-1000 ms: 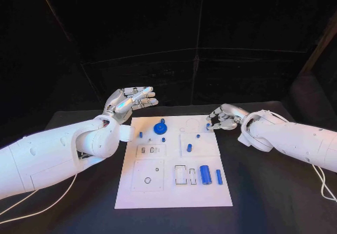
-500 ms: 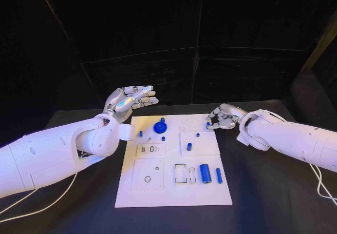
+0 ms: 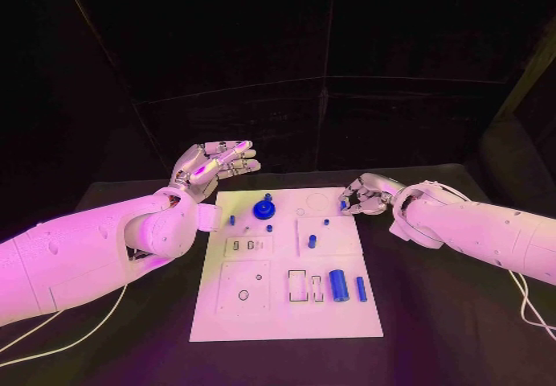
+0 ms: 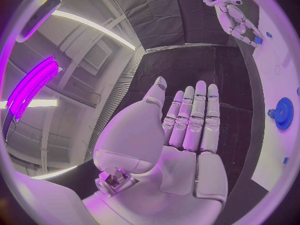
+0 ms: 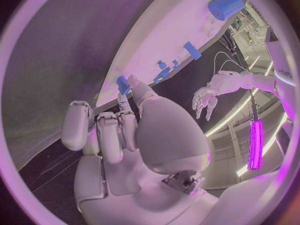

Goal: Assemble the parts on the task board

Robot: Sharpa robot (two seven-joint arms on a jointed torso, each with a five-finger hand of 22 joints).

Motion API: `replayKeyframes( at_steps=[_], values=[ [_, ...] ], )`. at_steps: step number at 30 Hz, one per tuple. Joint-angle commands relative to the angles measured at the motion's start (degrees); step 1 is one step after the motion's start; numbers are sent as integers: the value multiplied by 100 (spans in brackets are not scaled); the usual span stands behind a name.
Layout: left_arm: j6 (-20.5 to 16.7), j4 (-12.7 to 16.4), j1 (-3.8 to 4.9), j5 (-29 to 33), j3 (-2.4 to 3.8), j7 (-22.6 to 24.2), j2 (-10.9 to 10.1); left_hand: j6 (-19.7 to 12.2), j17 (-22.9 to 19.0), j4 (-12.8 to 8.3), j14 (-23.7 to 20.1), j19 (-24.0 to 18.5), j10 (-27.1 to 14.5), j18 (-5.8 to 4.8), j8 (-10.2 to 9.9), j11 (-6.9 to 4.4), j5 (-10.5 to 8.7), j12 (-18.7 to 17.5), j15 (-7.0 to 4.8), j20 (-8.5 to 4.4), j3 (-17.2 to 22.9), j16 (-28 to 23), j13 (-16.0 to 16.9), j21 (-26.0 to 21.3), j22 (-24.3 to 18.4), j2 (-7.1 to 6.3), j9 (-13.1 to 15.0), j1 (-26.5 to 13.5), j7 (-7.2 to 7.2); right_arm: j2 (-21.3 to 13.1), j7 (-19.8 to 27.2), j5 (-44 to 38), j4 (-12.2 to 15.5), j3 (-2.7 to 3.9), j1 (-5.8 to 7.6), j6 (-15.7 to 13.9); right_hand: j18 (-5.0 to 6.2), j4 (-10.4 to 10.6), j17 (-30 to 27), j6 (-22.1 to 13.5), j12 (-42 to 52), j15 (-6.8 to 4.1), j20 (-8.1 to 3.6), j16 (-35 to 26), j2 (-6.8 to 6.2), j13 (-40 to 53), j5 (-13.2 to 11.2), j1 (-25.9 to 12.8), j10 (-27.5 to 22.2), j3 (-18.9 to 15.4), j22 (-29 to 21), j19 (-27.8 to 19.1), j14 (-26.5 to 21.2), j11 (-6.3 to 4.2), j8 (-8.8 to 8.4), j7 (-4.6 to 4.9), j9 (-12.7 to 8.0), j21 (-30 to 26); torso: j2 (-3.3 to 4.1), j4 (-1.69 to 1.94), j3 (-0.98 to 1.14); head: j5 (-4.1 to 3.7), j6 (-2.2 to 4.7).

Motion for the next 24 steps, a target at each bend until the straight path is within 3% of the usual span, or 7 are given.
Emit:
replayKeyframes(
  at_steps=[1,20,24],
  values=[
    [57,13,8,-7,5,55,-2,-6,7,-29,41,36,9,83,-18,24,-12,-11,11,10,-5,-24,-5,-32,3,30,-8,32,29,10,-33,-75,-13,3,7,60,-55,-29,1254,63,32,-9,-15,-5,39,826,-29,26,138,0,-1,12,539,-24,27,2,6,-11,3,7,4,4,-13],
    [67,23,8,-7,5,59,-11,-13,9,-45,40,38,4,83,-25,27,-10,-19,13,11,0,-29,-7,-38,2,34,-9,48,32,49,-180,-57,-81,3,6,-79,-60,-48,1277,394,79,-78,-74,3,310,888,-217,-23,189,208,42,40,544,-107,175,-92,24,4,7,2,7,14,-30],
    [62,22,8,-7,5,60,-12,-15,10,-53,39,39,2,82,-28,28,-11,-22,14,12,2,-32,-7,-40,2,34,-9,56,34,71,-197,-49,-91,3,6,-101,-61,-49,1279,399,82,-82,-78,3,312,893,-244,-35,192,220,45,43,545,-110,176,-93,21,5,7,4,7,7,-31]
  ],
)
